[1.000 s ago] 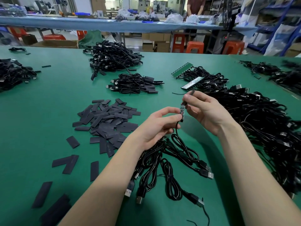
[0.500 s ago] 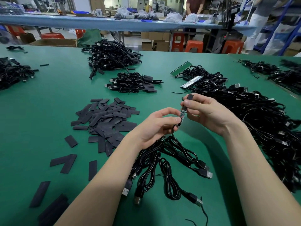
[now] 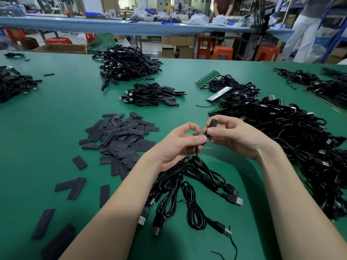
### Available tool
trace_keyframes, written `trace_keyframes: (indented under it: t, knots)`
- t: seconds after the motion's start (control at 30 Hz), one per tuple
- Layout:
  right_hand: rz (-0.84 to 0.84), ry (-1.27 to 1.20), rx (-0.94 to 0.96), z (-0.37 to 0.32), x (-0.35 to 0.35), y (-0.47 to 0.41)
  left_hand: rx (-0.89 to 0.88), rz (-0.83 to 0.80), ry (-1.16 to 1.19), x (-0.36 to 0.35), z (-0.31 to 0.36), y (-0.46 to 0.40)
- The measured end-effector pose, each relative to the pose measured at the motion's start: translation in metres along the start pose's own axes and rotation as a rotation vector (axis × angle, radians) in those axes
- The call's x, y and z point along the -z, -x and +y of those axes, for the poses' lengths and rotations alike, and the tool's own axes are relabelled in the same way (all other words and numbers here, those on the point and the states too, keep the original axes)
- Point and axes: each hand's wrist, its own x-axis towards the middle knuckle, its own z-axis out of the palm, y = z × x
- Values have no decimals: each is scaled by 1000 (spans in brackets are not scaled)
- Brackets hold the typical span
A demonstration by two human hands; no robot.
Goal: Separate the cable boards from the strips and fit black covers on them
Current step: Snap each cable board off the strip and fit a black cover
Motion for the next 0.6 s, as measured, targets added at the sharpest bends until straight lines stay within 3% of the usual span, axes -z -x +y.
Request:
trace_keyframes:
  t: [0.17, 0.3, 0.6]
  knots:
    - [2, 4, 0, -1, 1, 1, -5, 5, -7, -2, 0, 0]
    - [150, -50, 45, 1, 1, -4, -59, 84, -57, -4, -1, -4]
    - [211, -51, 9, 2, 9, -4, -276, 269, -450, -3, -5, -5]
